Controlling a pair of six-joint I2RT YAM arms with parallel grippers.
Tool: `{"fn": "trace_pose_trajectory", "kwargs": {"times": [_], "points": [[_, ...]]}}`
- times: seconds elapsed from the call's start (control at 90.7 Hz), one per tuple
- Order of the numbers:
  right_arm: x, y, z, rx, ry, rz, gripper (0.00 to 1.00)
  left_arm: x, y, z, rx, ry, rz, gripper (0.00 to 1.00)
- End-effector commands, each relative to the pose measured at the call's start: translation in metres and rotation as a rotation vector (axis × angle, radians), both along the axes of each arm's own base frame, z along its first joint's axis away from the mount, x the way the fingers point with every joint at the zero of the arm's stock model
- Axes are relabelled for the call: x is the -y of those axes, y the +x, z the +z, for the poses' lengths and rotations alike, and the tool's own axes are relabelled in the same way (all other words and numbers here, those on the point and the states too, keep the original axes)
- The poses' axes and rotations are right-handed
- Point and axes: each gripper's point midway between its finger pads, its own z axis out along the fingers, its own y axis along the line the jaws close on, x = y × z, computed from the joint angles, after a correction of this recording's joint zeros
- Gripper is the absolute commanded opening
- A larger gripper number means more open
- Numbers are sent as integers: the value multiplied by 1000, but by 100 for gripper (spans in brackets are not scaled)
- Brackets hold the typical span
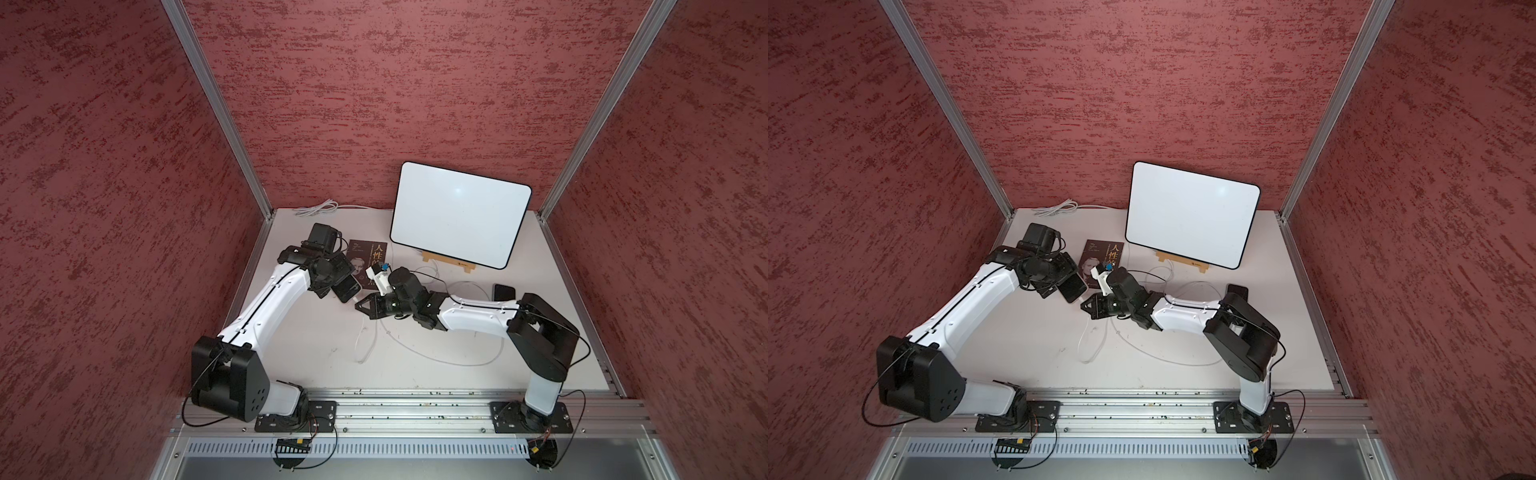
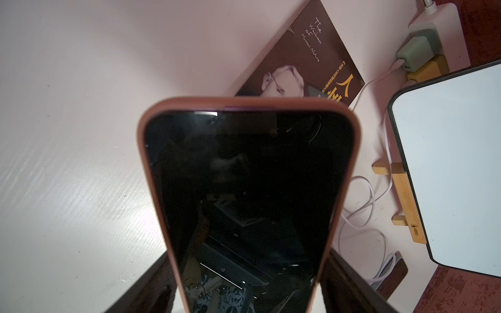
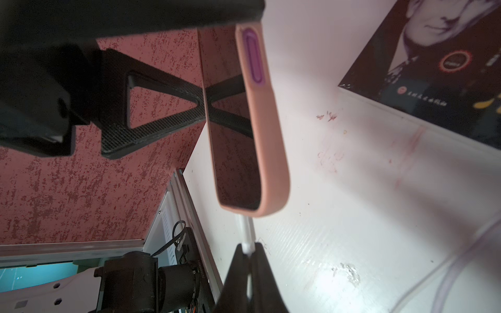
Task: Unplug the charging cable from the phone
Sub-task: Remove the charging cable from the phone.
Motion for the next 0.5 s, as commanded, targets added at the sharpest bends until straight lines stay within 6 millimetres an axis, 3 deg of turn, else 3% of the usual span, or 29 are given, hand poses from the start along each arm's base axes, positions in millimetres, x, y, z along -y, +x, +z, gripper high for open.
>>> {"fn": "trace_pose_trajectory", "kwargs": {"times": [0.0,0.485], "points": [[-6,-1,14,25,30,14,0,1,10,23,81,-13,-1,62],[-1,-2,12,42,10,9,0,-4,11,24,82,-11,13,61]]}}
